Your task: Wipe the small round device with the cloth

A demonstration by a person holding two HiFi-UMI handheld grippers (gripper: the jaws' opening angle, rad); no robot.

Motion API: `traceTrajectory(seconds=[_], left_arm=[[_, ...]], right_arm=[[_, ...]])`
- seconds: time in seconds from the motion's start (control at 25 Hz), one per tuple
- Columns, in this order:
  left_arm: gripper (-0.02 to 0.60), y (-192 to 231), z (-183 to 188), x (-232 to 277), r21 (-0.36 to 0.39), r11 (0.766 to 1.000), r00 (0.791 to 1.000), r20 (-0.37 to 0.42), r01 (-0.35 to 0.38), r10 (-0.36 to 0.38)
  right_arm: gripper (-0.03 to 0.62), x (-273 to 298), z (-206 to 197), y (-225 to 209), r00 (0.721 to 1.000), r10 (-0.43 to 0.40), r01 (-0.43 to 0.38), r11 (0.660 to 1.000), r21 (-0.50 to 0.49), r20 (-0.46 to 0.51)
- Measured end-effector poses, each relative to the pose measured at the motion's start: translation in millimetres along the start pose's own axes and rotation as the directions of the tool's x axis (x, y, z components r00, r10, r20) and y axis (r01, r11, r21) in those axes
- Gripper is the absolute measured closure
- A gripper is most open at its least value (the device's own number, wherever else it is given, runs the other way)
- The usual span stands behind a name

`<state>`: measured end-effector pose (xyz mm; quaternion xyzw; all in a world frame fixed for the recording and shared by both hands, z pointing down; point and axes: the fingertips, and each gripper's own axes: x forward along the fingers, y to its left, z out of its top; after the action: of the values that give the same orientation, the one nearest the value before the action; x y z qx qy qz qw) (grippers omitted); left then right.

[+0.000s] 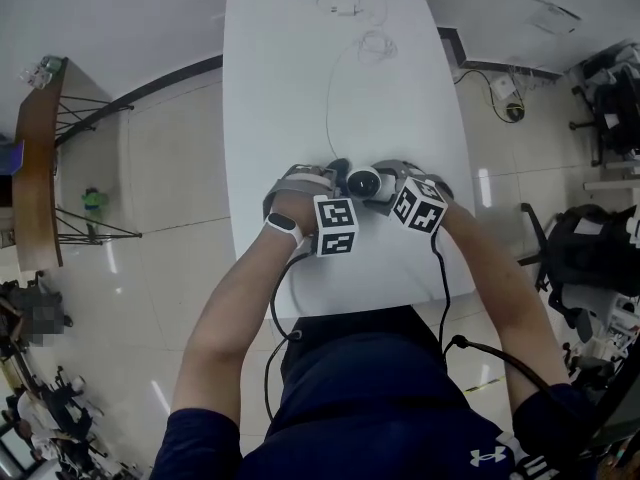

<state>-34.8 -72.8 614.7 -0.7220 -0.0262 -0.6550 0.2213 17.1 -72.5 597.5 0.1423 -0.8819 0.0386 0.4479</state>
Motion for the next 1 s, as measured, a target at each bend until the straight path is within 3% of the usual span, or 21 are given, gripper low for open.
traceTrajectory(seconds=[0.2, 0.32, 0.4, 0.52, 0.6, 0.8, 1.0], left_arm=[[0.425, -0.9, -0.9, 7.4, 0.036, 0.999, 0.996, -0.087, -0.003, 0.006], [0.425, -1.9, -0.8, 7.5, 0.005, 1.000, 0.996, -0.087, -0.024, 0.024], [0.425, -2.0, -3.2, 5.3, -0.049, 0.998, 0.997, -0.065, -0.044, 0.041], [0.425, 0.5, -17.8, 5.8, -0.147, 0.987, 0.998, -0.023, -0.062, 0.059], [0.425, -0.5, -32.9, 8.8, -0.172, 0.983, 0.998, -0.019, -0.070, 0.068], [0.423, -1.8, -36.2, 5.2, -0.207, 0.975, 0.996, -0.020, -0.084, 0.082], [0.423, -3.7, -25.1, -1.8, -0.222, 0.969, 0.993, -0.002, -0.112, 0.114]], right_arm=[[0.287, 3.1, -5.4, -0.3, 0.999, -0.037, 0.039, 0.997, 0.064, -0.034], [0.278, 4.5, -10.4, -0.2, 0.995, -0.087, 0.092, 0.991, 0.098, -0.051], [0.230, 0.2, -12.1, -4.0, 0.988, -0.144, 0.151, 0.978, 0.144, -0.054], [0.223, -9.1, -10.2, -14.9, 0.973, -0.227, 0.227, 0.936, 0.269, -0.032], [0.224, -10.2, -8.1, -20.4, 0.961, -0.278, 0.260, 0.892, 0.370, -0.004], [0.241, -26.4, -10.0, -14.2, 0.936, -0.347, 0.245, 0.773, 0.586, 0.067], [0.246, -36.2, -20.9, 0.2, 0.927, -0.369, 0.252, 0.742, 0.621, 0.065]])
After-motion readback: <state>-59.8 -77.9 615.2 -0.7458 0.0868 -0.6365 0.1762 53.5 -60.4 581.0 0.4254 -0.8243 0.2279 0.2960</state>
